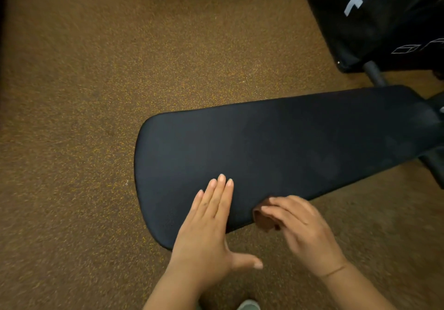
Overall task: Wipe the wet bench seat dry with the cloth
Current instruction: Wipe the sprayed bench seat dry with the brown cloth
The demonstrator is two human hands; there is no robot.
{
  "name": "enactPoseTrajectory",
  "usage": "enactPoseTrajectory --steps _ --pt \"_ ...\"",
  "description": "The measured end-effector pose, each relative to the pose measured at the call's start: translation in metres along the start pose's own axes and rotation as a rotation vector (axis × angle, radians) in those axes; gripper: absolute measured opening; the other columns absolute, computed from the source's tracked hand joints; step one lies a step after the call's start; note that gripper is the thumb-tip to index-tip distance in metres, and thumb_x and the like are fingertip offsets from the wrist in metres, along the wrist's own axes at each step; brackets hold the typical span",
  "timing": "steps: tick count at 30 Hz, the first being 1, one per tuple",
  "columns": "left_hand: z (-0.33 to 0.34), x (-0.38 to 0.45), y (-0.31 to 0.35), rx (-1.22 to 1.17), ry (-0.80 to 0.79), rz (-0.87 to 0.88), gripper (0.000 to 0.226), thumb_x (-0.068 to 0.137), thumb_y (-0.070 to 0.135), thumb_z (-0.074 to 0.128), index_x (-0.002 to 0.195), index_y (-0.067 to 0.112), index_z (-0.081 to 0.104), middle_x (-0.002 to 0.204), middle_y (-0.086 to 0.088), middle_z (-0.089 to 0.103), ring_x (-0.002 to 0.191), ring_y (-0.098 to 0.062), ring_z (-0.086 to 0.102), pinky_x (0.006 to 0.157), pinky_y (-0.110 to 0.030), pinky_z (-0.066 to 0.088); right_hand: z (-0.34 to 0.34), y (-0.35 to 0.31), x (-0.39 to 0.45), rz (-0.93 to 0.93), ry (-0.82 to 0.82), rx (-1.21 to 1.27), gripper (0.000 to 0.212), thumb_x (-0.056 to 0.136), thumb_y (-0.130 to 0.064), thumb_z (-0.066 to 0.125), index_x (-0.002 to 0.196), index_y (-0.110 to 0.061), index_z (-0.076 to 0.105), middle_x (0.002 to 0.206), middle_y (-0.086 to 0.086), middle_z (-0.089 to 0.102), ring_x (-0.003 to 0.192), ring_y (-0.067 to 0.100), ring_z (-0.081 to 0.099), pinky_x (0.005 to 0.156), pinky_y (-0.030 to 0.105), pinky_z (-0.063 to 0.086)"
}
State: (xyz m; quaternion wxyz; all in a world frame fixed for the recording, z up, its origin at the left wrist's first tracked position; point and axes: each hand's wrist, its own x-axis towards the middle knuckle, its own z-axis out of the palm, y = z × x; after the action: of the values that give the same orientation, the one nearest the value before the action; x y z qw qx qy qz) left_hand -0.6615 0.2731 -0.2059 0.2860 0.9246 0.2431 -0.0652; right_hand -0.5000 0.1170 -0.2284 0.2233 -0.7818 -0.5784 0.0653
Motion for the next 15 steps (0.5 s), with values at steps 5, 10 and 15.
enactPoseTrajectory --steps 5,10,15 --pt "-0.01 0.022 -0.009 0.004 0.048 0.014 0.111 0.072 0.085 0.034 0.145 0.026 -0.025 0.15 0.01 -0.035 0.133 -0.004 -0.036 0.115 -0.031 -0.013 0.001 0.005 -0.005 0.341 0.172 0.05 0.038 0.088 -0.014 0.049 0.124 -0.02 0.059 0.124 -0.003 0.056 0.113 0.024 0.053 0.108 0.021 0.028" --pt "-0.01 0.027 -0.008 0.119 -0.027 0.007 0.103 0.083 0.066 0.045 0.145 0.024 -0.025 0.148 0.005 -0.038 0.133 -0.01 -0.037 0.112 -0.029 -0.019 0.027 -0.04 0.004 0.109 0.062 0.075 0.036 0.089 -0.014 0.051 0.124 -0.015 0.062 0.123 0.002 0.058 0.113 0.017 0.05 0.107 0.024 0.033" --pt "-0.012 0.028 -0.003 0.121 -0.058 -0.045 0.106 0.081 0.063 0.051 0.144 0.025 -0.025 0.148 0.006 -0.038 0.133 -0.011 -0.036 0.11 -0.028 -0.02 -0.004 0.012 -0.002 0.103 0.046 -0.049 0.038 0.08 0.005 0.065 0.113 -0.013 0.068 0.109 0.004 0.062 0.099 0.023 0.057 0.094 0.032 0.045"
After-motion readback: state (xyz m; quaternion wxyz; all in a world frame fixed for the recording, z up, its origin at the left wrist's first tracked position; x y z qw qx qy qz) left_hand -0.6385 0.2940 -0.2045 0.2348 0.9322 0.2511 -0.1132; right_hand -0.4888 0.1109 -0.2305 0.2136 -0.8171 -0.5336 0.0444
